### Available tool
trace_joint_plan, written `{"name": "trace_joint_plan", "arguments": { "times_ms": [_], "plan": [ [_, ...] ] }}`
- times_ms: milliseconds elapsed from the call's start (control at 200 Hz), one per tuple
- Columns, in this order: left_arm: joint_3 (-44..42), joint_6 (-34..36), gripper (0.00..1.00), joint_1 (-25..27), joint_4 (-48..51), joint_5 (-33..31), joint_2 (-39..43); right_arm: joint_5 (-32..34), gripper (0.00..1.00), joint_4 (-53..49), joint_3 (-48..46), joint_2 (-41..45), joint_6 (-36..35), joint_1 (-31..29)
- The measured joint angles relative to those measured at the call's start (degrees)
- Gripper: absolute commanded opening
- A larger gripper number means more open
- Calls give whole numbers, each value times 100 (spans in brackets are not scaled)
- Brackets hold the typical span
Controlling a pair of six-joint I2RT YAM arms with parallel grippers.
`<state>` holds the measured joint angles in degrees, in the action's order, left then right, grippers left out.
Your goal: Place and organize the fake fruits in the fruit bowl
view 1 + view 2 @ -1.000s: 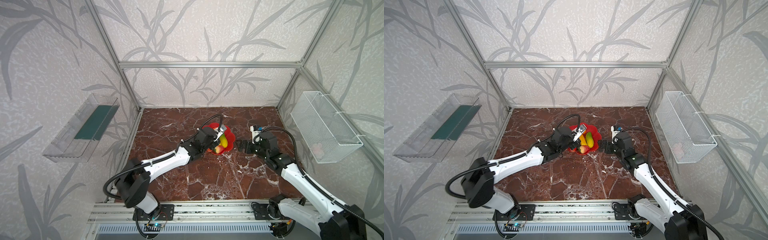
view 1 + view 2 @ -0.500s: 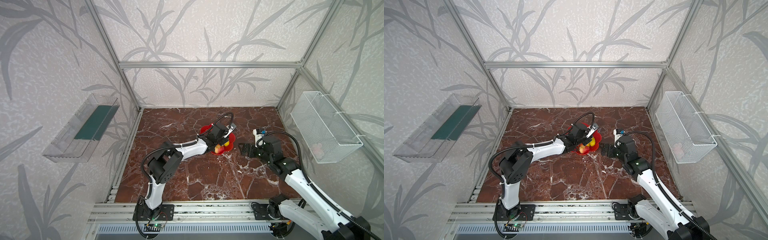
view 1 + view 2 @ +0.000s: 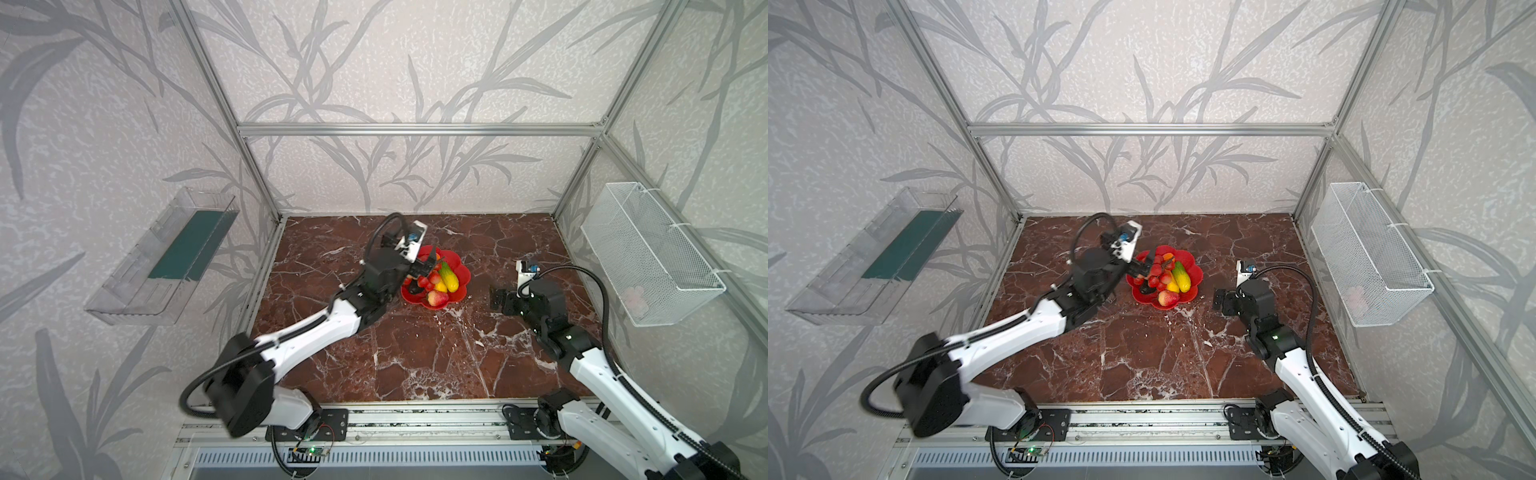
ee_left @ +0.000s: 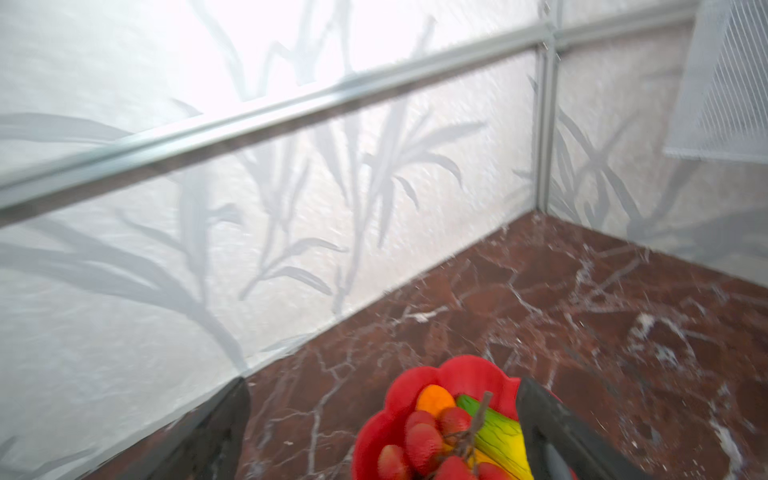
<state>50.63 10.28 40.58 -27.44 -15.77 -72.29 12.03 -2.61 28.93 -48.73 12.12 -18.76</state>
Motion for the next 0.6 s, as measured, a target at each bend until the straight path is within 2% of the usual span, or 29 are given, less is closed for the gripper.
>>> {"name": "trace_joint_plan", "arguments": {
  "times_ms": [130, 250, 380, 465, 600],
  "plan": [
    [-1456, -149, 99, -704, -181, -551, 1674, 485, 99, 1235, -957, -177, -551, 15],
    [-2594, -192, 99, -1427, -284, -1032, 2015, 758, 99, 2334, -1364, -992, -1047, 59],
    [-3672, -546, 97, -2638, -398, -787, 1661, 872, 99, 3915, -1373, -2358, -1528, 210],
    [-3825, -822, 95, -3338, -496, -525, 1095, 787, 99, 4981, -1370, -3270, -1792, 358],
    [-3807, -946, 95, -3709, -1569, -162, -168, 343, 99, 6269, -1401, -4242, -1954, 638]
  ]
}}
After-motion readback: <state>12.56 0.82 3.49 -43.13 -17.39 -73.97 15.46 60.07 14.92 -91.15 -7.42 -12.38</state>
